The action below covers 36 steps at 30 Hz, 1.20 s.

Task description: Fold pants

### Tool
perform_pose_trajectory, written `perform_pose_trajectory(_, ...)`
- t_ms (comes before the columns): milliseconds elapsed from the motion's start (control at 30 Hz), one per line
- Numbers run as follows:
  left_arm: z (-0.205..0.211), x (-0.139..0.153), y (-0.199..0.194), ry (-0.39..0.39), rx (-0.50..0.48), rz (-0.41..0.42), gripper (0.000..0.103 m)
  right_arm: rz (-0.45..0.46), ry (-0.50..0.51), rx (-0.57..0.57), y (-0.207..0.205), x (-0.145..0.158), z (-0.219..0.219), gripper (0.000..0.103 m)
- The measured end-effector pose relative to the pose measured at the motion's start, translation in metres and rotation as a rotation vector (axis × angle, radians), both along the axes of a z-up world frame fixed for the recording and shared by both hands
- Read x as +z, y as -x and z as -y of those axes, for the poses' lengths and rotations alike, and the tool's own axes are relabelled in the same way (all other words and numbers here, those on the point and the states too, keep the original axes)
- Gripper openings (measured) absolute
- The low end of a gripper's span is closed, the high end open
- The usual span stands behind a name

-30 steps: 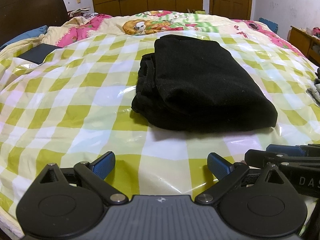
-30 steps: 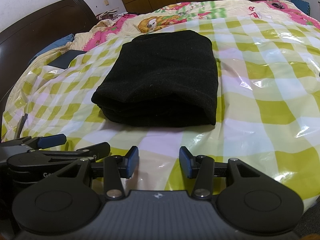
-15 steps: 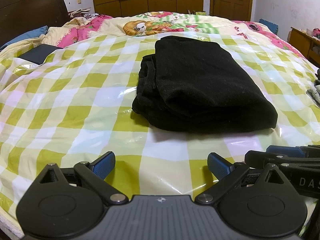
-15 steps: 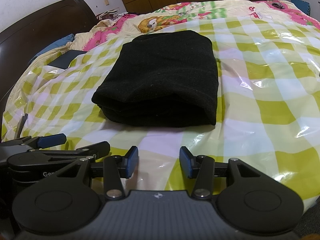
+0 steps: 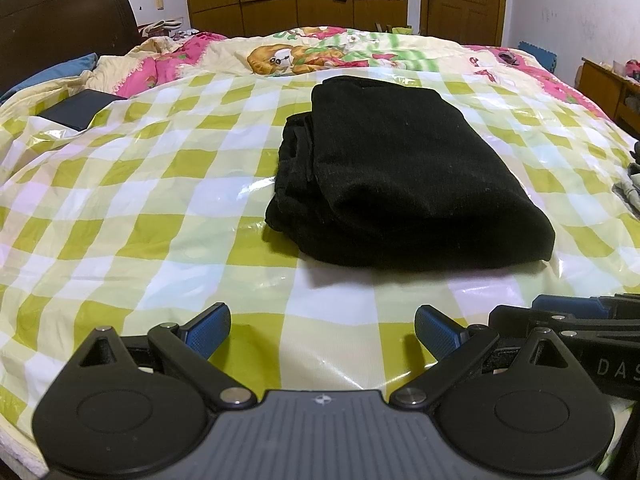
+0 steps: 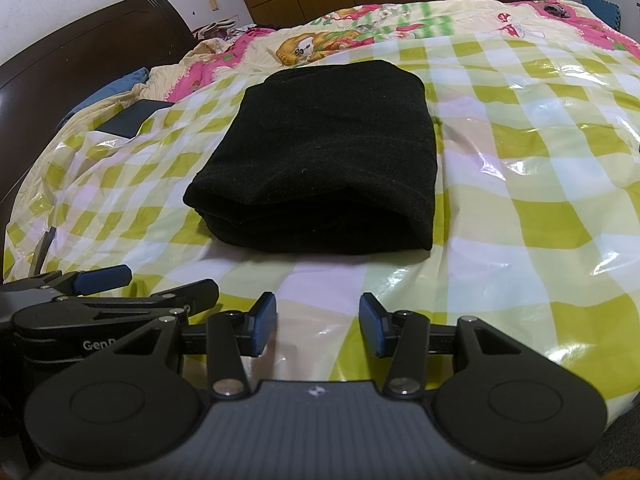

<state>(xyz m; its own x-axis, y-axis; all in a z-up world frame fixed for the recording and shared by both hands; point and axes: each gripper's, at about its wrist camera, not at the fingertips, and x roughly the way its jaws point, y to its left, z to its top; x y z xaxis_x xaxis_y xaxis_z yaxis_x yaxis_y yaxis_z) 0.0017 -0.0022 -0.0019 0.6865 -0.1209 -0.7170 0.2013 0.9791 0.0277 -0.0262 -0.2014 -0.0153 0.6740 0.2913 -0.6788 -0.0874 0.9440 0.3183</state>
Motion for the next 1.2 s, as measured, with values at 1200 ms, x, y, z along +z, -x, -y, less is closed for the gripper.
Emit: perform_pose_trajectory(1200,-0.0001,0.0002,0.0000,0.004,0.001,0.001,0.103,0.000,0.001,-0.001,0.0003,0.0000,-0.0006,0.048)
